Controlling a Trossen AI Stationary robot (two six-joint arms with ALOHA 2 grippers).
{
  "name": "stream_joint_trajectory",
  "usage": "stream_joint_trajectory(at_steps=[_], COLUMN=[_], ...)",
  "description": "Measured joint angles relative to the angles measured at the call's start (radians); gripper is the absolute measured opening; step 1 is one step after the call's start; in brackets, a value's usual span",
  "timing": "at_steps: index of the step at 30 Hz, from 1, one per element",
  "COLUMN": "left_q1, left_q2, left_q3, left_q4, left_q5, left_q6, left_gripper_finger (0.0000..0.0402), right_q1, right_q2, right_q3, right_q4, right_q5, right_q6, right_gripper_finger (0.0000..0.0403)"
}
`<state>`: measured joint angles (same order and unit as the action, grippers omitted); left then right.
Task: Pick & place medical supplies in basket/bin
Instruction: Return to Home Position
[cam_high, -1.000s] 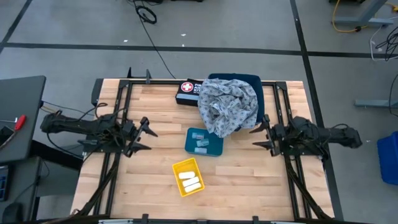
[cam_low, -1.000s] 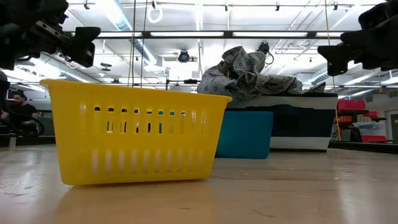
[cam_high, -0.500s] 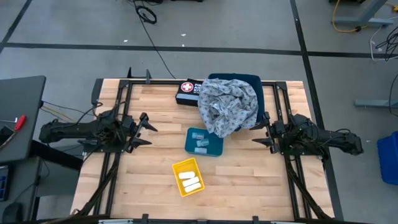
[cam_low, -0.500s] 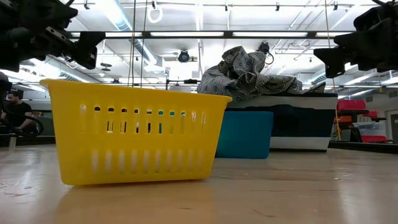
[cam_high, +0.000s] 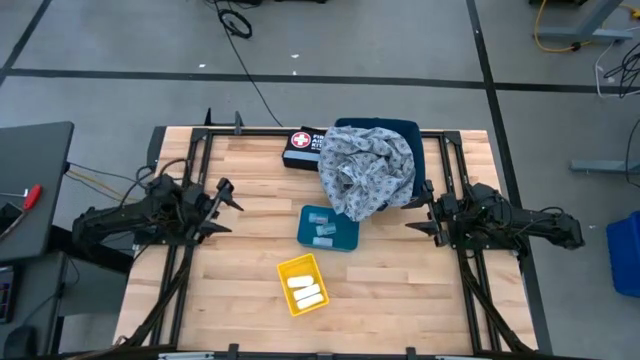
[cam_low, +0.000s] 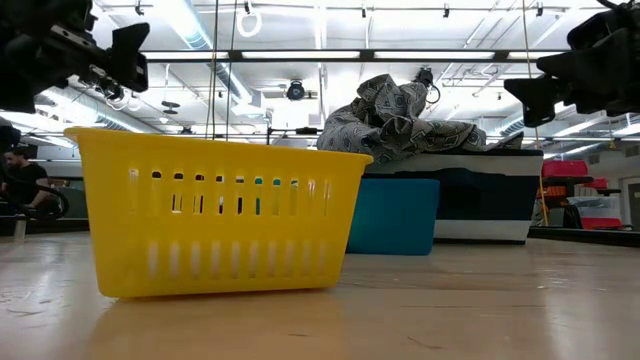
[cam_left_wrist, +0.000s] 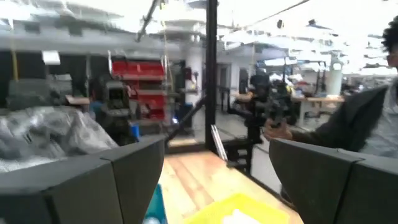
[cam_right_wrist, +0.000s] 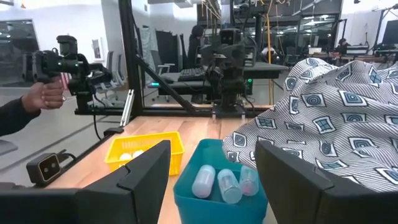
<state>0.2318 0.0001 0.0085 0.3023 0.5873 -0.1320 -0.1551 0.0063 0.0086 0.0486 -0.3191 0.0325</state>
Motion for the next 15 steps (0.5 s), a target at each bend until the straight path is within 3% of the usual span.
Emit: stream_joint_trajectory(at_steps=[4,15], left_q1=[0.005,0.004], left_q2=[0.000,0.009], left_q3=[0.002,-0.001], left_q4=[-0.022,-0.022], left_q5=[-0.016,-0.364], left_q6=[0.005,0.001], left_gripper_finger=[0.0293,0.0293], right_q1=[0.000,0.000], right_q2=[0.000,0.001], right_q3=[0.000,0.000], right_q4=[0.000,-0.011], right_q5=[0.001,0.101], right_q6=[0.014,0.016], right_gripper_finger=[0.0244,0.0244])
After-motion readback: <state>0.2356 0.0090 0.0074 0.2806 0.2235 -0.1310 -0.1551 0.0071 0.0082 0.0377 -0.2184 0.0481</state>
